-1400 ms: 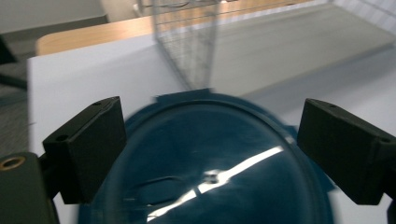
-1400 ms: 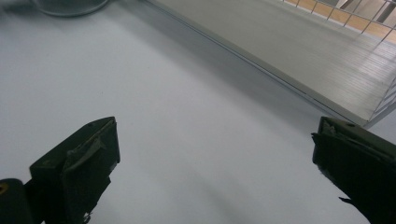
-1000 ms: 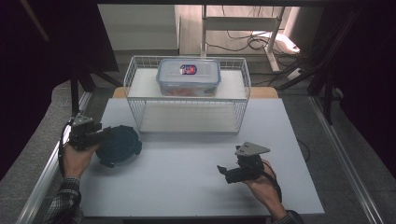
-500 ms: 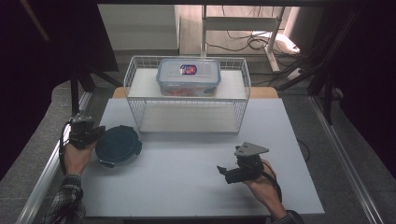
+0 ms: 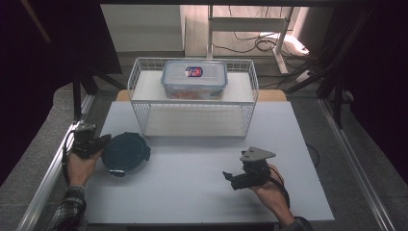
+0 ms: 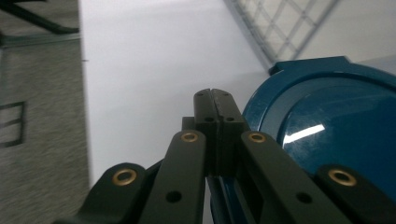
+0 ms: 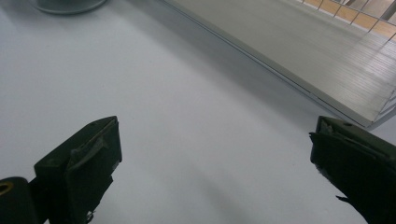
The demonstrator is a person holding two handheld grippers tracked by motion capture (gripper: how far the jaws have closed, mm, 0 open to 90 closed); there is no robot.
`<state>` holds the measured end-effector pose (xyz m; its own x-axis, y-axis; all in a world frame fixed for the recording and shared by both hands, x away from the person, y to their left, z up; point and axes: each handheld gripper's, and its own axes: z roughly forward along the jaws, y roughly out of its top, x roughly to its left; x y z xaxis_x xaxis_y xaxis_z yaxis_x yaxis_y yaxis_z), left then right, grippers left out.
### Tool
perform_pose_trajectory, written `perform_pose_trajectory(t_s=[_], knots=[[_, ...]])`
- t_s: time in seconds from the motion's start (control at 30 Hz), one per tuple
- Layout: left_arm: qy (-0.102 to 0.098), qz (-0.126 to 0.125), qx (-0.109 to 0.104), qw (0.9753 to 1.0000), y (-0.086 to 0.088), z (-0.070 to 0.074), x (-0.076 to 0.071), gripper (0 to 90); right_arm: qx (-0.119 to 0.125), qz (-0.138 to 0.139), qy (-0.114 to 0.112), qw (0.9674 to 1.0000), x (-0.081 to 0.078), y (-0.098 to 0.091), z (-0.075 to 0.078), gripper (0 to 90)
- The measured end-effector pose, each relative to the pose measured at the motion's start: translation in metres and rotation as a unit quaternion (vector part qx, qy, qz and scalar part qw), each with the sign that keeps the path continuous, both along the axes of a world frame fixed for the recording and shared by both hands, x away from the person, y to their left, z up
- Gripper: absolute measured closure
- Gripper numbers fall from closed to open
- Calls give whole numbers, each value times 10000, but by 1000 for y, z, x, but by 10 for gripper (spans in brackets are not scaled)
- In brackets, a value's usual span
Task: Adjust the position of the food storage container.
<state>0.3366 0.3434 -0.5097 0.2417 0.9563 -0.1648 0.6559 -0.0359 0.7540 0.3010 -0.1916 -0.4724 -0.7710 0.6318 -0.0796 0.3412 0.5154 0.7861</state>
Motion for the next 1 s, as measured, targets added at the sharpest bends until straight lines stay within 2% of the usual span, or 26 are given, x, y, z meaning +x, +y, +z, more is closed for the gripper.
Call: perform_pose_trajectory(t_s=[0.13,0.33,0.53,0.77,1.0], knots=[[-41,-64,-23,10000,-10,0,-8,900,-1,-4,2,10000,0,0,0,19],[-112,-150,94,9998,-30,0,-17,900,-26,-1,6,10000,0,1,0,20],[-147,-337,159,9992,-56,1,-24,900,-6,-3,3,10000,-1,1,0,20],[-200,-428,248,9986,-84,2,-33,900,-18,0,-8,10000,-1,-1,1,21],[-215,-708,296,9968,-116,4,-41,900,-29,-9,2,10000,0,-2,1,21]])
